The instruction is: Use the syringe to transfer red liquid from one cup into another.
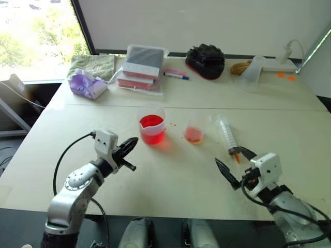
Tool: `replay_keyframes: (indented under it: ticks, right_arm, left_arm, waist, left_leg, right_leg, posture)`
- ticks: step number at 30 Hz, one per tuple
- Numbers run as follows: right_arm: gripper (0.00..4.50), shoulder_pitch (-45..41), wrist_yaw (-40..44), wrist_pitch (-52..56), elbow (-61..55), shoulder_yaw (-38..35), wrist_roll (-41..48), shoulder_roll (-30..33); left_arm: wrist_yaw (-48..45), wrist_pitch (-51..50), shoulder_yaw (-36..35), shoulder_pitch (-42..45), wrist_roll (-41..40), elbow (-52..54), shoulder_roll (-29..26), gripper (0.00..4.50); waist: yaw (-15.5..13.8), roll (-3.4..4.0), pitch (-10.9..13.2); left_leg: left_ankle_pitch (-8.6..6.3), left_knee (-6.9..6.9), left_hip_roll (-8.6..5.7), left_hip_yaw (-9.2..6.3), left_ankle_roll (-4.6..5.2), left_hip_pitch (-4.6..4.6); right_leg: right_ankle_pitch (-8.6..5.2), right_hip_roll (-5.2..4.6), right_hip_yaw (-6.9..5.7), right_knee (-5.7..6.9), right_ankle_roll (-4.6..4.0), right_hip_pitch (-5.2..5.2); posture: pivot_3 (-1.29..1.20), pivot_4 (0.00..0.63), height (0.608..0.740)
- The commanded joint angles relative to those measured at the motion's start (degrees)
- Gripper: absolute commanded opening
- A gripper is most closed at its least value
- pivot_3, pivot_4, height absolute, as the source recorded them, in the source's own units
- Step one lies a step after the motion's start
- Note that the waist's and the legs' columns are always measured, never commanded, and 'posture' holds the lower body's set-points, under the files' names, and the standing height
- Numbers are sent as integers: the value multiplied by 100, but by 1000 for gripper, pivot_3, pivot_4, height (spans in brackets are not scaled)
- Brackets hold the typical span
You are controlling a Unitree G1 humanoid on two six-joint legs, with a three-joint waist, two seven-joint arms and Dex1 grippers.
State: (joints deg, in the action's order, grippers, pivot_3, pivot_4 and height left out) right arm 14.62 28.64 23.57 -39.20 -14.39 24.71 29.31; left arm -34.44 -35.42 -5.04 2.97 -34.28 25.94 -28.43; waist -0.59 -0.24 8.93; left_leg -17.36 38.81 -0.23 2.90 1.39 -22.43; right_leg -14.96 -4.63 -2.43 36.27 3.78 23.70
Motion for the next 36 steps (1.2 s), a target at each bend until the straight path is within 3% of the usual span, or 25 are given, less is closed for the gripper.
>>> replay_keyframes:
  ticks: [1,4,9,16,18,22,27,30,36]
  right_arm:
    - [4465,-429,572,898,-238,-430,1166,750]
    - [4465,-896,954,1332,42,-672,1679,1397]
    - [4465,-2026,726,1910,623,-855,2058,1842]
    - [4465,-3206,708,3731,1141,-786,3025,2948]
    - [4465,-3527,612,4006,1332,-552,2902,3205]
    - [4465,-4308,247,4692,1908,-241,2914,3197]
    - [4465,-5206,-220,5992,2340,373,2763,3091]
    - [4465,-5829,-673,6804,2850,656,2599,2690]
    - [4465,-6749,-1738,6893,4530,1377,2911,2282]
  left_arm:
    - [-1243,-586,-203,629,-759,-143,-941,0]
    - [-1937,-803,-301,1423,-1006,-671,-1581,0]
    - [-3212,-975,-190,2457,-1235,-1259,-2349,0]
    - [-4022,-961,367,4131,-934,-2273,-2328,0]
    - [-4255,-892,560,4490,-809,-2492,-2259,0]
    - [-4953,-31,1233,4825,69,-2749,-2343,0]
    - [-5453,124,1481,5408,281,-3262,-2042,0]
    - [-5577,133,1511,5567,372,-3385,-1907,0]
    - [-5683,167,1493,5706,537,-3540,-1737,0]
  waist:
    - [-2,-3,11]
    - [-26,1,18]
    - [15,-1,35]
    - [-18,-4,44]
    - [-4,-5,44]
    - [43,-2,45]
    - [42,-2,44]
    - [64,-1,44]
    - [118,-1,44]
  left_leg:
    - [0,-2,0,-1,0,-1]
    - [1,7,-1,-8,1,-6]
    - [-7,5,-2,-6,12,-10]
    - [-6,4,-4,-9,12,-18]
    - [-6,8,-4,-9,13,-20]
    - [-8,1,-4,-4,15,-21]
    - [2,7,-3,-5,3,-81]
    - [4,22,-4,-3,2,-103]
    - [4,27,-7,0,4,-103]
  right_leg:
    - [0,0,-2,0,0,2]
    - [1,0,-11,-5,-2,-4]
    - [1,-2,-10,-21,-2,-9]
    - [1,-6,-13,-21,-1,-4]
    - [2,-7,-12,-24,-1,-5]
    - [2,-8,-9,-23,-1,3]
    - [5,-7,-9,-5,0,72]
    - [15,-6,-8,3,15,93]
    - [18,-3,-10,4,19,89]
  posture:
    - [0,150,740]
    - [0,150,740]
    - [0,150,740]
    - [0,150,740]
    - [0,150,740]
    - [0,150,740]
    - [0,150,740]
    - [0,150,740]
    - [0,150,740]
